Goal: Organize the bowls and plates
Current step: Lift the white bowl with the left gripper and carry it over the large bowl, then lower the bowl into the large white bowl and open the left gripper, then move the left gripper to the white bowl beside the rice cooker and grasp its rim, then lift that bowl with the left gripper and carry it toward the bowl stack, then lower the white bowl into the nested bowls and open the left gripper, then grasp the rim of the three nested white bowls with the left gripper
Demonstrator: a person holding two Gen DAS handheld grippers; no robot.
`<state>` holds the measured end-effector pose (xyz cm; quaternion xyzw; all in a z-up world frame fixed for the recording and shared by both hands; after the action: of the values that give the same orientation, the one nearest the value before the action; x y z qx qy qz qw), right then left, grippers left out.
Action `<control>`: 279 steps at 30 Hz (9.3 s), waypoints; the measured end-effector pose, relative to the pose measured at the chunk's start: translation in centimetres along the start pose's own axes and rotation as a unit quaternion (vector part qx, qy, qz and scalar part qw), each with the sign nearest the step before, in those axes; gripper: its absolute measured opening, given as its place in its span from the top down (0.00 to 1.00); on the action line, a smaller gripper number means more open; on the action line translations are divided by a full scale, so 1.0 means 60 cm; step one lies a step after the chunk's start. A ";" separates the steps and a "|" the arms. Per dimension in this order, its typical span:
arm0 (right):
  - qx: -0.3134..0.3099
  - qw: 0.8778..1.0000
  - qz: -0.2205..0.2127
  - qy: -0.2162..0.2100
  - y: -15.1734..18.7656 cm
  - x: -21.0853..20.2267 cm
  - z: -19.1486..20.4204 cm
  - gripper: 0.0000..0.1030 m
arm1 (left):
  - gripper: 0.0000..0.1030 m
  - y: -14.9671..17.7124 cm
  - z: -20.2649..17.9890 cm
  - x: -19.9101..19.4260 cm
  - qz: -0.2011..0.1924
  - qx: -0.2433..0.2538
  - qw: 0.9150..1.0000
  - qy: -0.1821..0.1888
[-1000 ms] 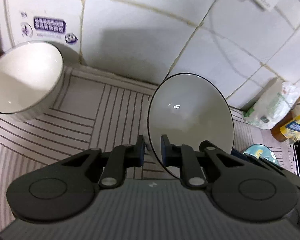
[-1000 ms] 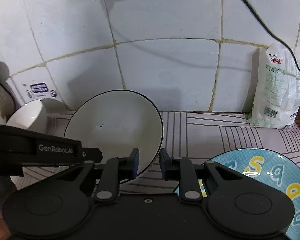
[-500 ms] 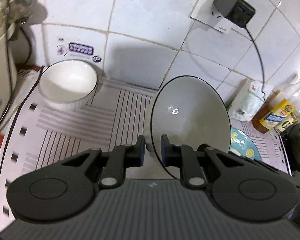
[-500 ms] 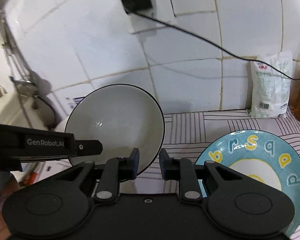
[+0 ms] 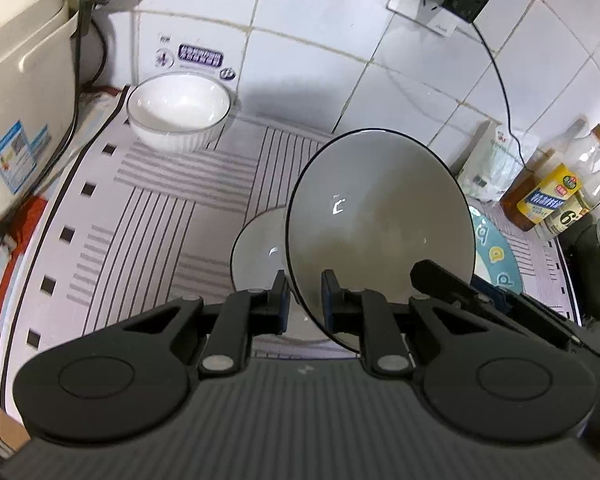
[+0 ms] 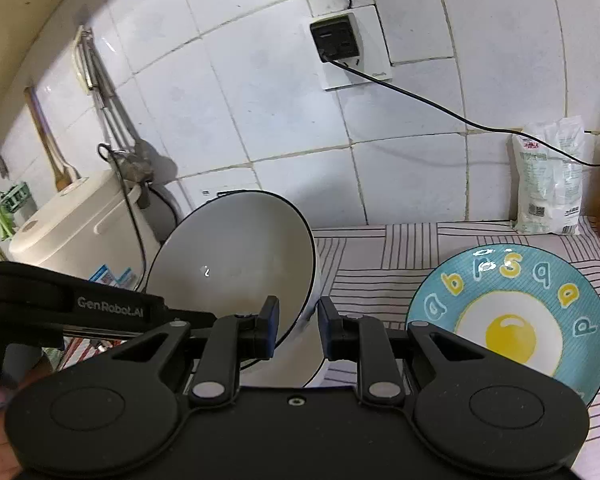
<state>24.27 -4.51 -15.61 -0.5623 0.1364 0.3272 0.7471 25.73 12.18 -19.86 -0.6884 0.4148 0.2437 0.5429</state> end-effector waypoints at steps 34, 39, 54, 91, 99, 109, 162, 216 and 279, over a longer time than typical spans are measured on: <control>-0.092 0.996 0.017 0.003 0.056 0.075 0.009 0.76 | 0.81 -0.007 0.012 0.071 0.102 0.017 0.993 -0.059; -0.114 0.993 0.014 0.017 0.062 0.082 0.017 0.76 | 0.80 -0.007 0.021 0.079 0.115 0.005 0.991 -0.062; -0.183 0.979 0.017 0.084 0.055 0.091 0.029 0.75 | 0.75 -0.009 0.025 0.090 0.119 -0.012 0.991 -0.052; -0.176 0.984 0.023 -0.018 -0.032 0.075 0.130 0.31 | 0.41 -0.058 0.166 -0.066 -0.067 -0.021 0.992 -0.103; -0.169 0.984 0.047 -0.018 -0.106 0.180 0.143 0.31 | 0.40 -0.122 0.216 -0.014 -0.104 -0.052 0.987 -0.108; -0.119 0.984 0.131 -0.009 -0.130 0.322 0.145 0.32 | 0.41 -0.148 0.254 0.089 -0.125 -0.110 0.980 -0.111; 0.005 0.987 0.154 -0.036 -0.120 0.244 0.106 0.84 | 0.80 -0.113 0.136 0.033 -0.051 -0.073 0.993 -0.080; -0.036 0.999 -0.004 0.020 0.024 0.066 -0.004 0.85 | 0.72 -0.007 0.011 0.072 0.125 -0.006 0.990 -0.070; -0.106 0.994 0.013 0.008 0.171 0.088 0.064 0.06 | 0.27 0.063 0.123 -0.001 -0.075 -0.067 0.992 0.073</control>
<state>21.01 2.40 -25.04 -0.6388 0.1141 0.3449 0.6782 23.38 18.94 -24.01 -0.7681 0.3831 0.1786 0.4810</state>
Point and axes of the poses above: each gripper's, at about its wrist camera, not at the fingertips, and x roughly the way its jaws point, z to its left, y to its underside, the point moved 5 cm from there along x, roughly the way its jaws point, and after that the axes turned 3 degrees about x, right-handed, at the moved point
